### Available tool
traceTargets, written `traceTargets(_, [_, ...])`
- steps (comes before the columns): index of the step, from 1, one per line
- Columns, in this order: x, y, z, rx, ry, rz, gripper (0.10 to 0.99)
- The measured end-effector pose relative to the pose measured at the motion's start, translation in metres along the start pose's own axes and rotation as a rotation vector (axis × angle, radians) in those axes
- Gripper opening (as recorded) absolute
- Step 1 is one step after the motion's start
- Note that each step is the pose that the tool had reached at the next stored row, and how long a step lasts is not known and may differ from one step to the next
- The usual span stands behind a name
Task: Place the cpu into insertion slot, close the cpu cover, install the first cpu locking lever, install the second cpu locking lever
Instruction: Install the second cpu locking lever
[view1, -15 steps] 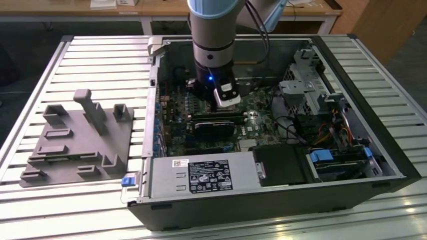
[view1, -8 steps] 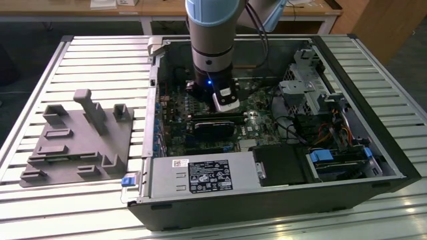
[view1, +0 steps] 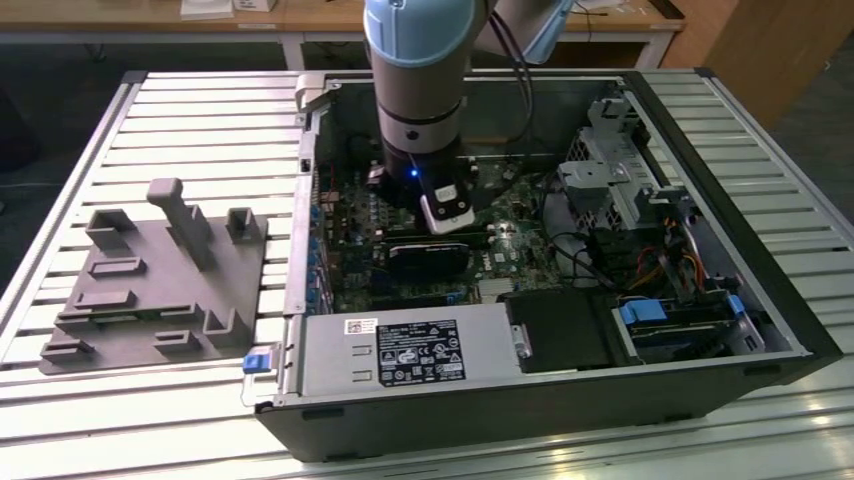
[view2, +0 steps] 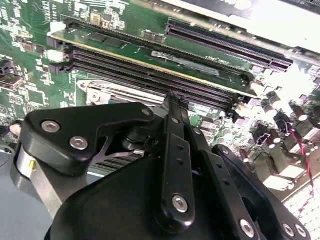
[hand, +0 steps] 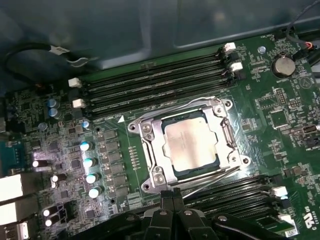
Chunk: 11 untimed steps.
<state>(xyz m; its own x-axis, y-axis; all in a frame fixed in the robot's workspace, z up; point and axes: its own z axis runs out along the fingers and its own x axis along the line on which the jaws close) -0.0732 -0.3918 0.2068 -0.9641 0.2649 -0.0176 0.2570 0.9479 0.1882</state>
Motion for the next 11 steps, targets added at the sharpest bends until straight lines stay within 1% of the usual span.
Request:
traceTargets(7, [0.0036, -0.0082, 0.0009, -0.035, 0.0105, -0.004, 0.106])
traceTargets(11, [0.0069, -0.0110, 0.0030, -0.064, 0.0187, -0.005, 0.106])
